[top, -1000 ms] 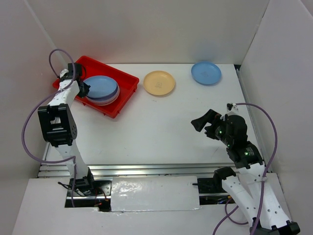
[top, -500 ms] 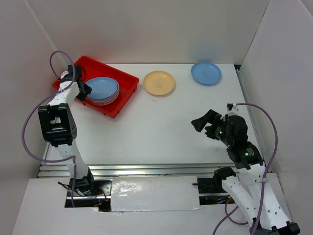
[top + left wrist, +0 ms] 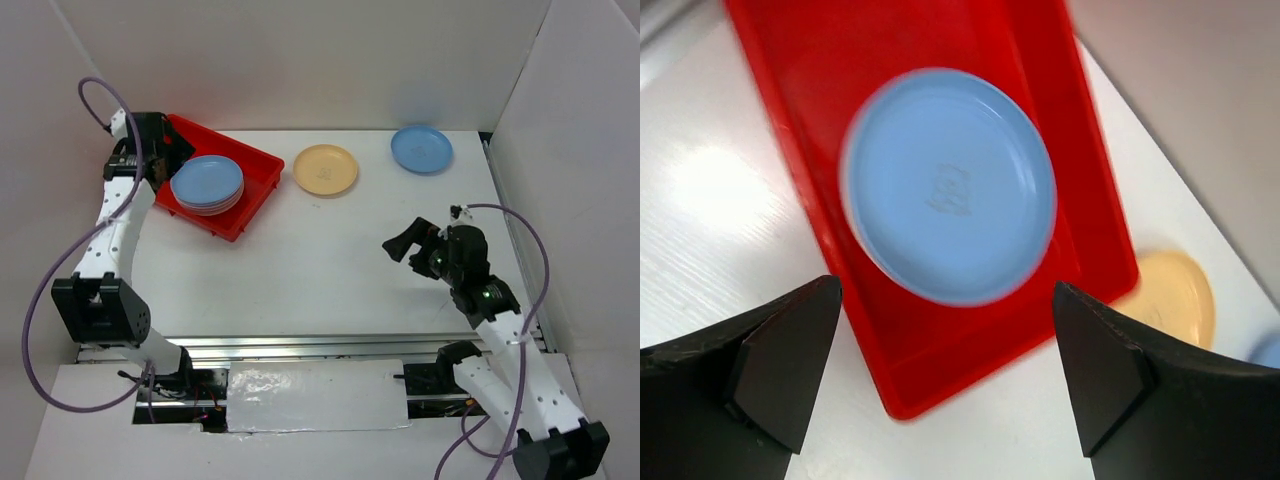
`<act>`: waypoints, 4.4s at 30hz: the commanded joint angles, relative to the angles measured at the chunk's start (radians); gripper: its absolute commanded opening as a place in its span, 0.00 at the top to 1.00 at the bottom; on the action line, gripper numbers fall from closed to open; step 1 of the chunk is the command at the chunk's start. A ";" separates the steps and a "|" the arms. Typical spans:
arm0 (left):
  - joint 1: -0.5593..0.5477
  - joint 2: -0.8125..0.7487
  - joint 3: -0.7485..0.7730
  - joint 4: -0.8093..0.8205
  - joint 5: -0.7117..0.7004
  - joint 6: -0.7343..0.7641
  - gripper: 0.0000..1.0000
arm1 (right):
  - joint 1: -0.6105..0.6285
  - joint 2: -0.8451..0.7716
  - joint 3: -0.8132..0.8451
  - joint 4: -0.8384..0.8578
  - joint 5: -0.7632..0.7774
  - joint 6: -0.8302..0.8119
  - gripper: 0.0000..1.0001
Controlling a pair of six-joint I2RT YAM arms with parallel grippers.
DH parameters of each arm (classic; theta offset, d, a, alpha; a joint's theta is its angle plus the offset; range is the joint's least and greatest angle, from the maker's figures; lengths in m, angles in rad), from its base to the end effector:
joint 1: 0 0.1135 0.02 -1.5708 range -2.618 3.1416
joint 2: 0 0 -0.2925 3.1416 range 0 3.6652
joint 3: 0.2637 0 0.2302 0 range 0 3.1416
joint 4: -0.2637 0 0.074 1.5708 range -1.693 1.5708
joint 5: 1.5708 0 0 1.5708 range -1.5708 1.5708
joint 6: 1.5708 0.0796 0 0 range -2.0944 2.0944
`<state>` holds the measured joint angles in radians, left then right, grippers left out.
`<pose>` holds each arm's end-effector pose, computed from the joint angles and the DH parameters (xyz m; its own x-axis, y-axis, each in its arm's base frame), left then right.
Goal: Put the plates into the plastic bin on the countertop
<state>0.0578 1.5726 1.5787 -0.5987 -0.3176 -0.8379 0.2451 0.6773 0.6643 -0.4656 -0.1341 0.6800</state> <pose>0.3645 0.0460 0.3838 -0.1401 -0.7154 -0.6846 -0.6241 0.6005 -0.4998 0.1437 0.0469 0.2835 -0.5710 0.4995 -0.6515 0.0044 0.7954 0.6060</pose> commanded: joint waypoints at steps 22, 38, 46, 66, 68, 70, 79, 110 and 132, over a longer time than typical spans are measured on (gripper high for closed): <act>-0.901 -0.583 -0.629 0.015 -0.135 -0.116 0.01 | -0.029 1.678 1.176 0.060 -0.001 0.325 0.13; -0.805 -0.665 -0.698 -0.018 -0.132 -0.058 0.01 | -0.021 1.679 1.272 -0.120 0.186 0.274 1.00; -0.724 -0.409 -0.521 0.125 0.049 0.137 0.01 | 0.106 1.204 0.830 -0.139 0.560 0.015 1.00; -0.616 0.073 -0.233 0.171 0.308 0.258 0.75 | 0.237 0.536 0.310 0.104 0.160 0.000 1.00; -0.610 0.079 -0.221 0.169 0.337 0.263 1.00 | 0.232 0.533 0.305 0.114 0.143 0.001 1.00; -0.593 0.078 -0.218 0.175 0.335 0.250 1.00 | 0.218 0.528 0.297 0.114 0.140 0.010 0.83; -0.085 -0.071 -0.365 0.295 0.422 -0.068 1.00 | 0.045 0.395 0.132 0.154 0.053 0.006 0.00; 0.090 -0.198 -0.274 0.094 0.365 -0.021 0.01 | -0.010 0.493 0.115 0.220 0.021 -0.016 0.00; -0.414 -0.704 -0.674 0.045 0.463 0.292 0.01 | -0.377 1.383 0.647 0.541 0.189 0.587 0.02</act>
<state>-0.3313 0.9146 0.9184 -0.5652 0.1543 -0.5827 -0.1238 1.9938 1.2076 0.0818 0.0341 1.1751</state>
